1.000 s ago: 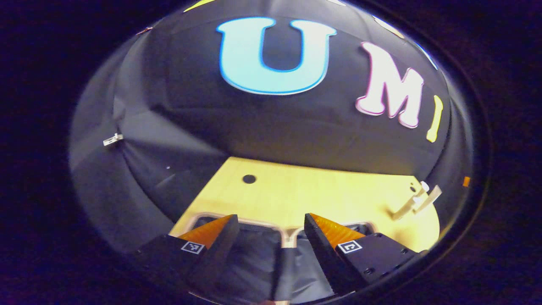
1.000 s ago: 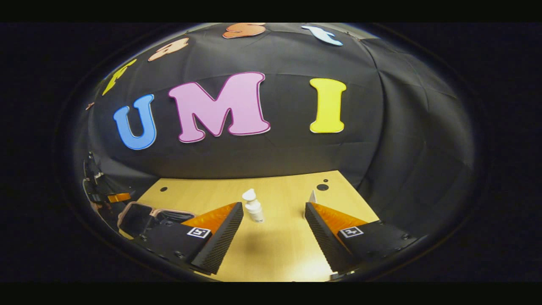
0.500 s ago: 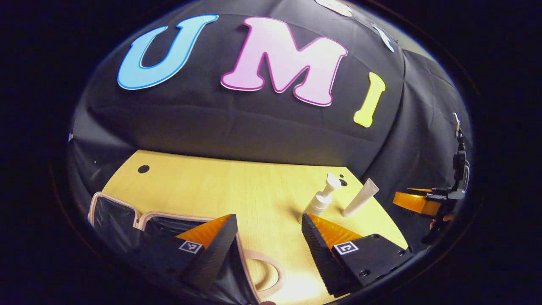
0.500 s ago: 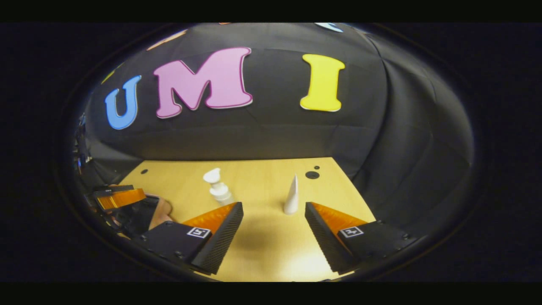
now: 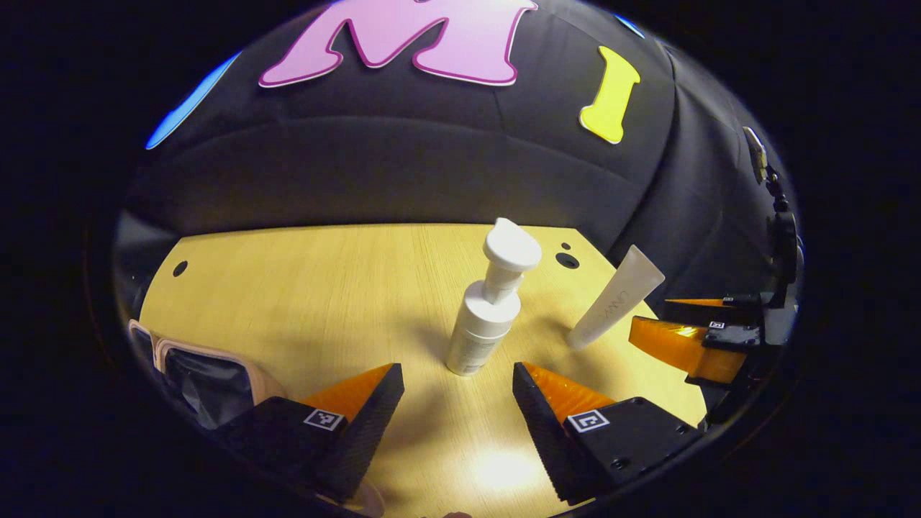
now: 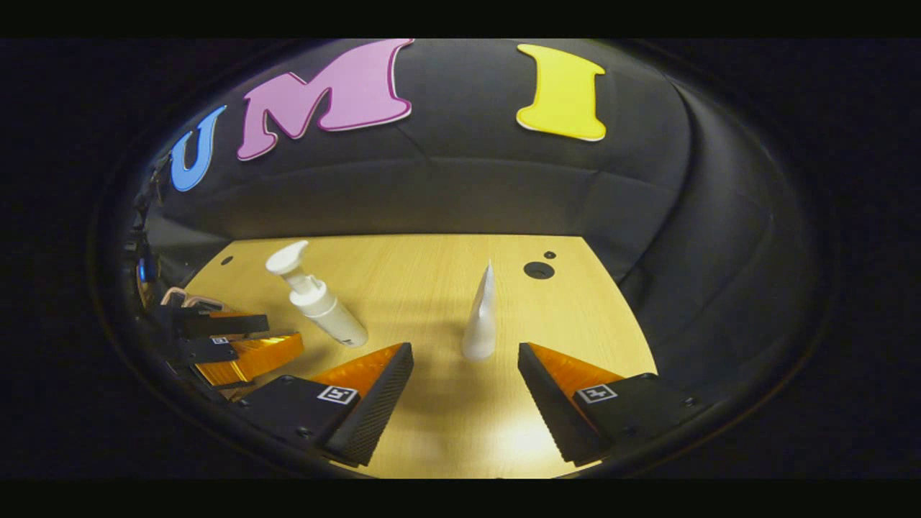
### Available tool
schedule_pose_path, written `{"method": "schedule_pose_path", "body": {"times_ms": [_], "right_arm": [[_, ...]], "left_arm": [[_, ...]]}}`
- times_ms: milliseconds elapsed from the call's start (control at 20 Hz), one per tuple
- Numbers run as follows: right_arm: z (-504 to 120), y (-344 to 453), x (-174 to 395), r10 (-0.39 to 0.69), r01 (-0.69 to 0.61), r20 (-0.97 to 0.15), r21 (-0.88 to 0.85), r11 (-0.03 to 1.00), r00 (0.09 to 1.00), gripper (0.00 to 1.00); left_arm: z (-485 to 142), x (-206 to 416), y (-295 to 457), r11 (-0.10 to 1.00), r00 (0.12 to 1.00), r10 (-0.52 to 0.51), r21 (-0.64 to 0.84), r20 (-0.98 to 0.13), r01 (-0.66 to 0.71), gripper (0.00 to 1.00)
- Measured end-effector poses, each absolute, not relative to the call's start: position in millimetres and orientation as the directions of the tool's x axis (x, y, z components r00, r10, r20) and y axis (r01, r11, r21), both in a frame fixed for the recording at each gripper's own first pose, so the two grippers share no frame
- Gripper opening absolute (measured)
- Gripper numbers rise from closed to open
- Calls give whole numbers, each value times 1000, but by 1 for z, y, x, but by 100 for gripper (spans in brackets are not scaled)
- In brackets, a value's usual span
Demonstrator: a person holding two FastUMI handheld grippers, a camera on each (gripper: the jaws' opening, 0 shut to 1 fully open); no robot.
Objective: First open the suitcase, pack the skin care products into it, and then close the suitcase.
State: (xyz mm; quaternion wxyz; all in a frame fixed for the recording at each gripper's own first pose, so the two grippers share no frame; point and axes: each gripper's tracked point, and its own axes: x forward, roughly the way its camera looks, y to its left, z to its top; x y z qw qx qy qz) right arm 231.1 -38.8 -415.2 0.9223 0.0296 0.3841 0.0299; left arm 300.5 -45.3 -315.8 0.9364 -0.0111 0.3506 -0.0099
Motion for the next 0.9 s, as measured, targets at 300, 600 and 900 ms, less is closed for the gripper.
{"method": "schedule_pose_path", "body": {"times_ms": [300,600,900], "right_arm": [[-459,-30,261,116,-62,-711,101,993,694,94],[-488,-34,280,105,-1,-718,144,990,688,94],[-498,-36,288,95,22,-712,154,988,696,92]], "left_arm": [[-354,343,-57,999,736,0,37,-677,34,97],[-368,365,-64,997,737,9,59,-676,42,96],[-378,374,-62,999,734,11,47,-679,28,96]]}}
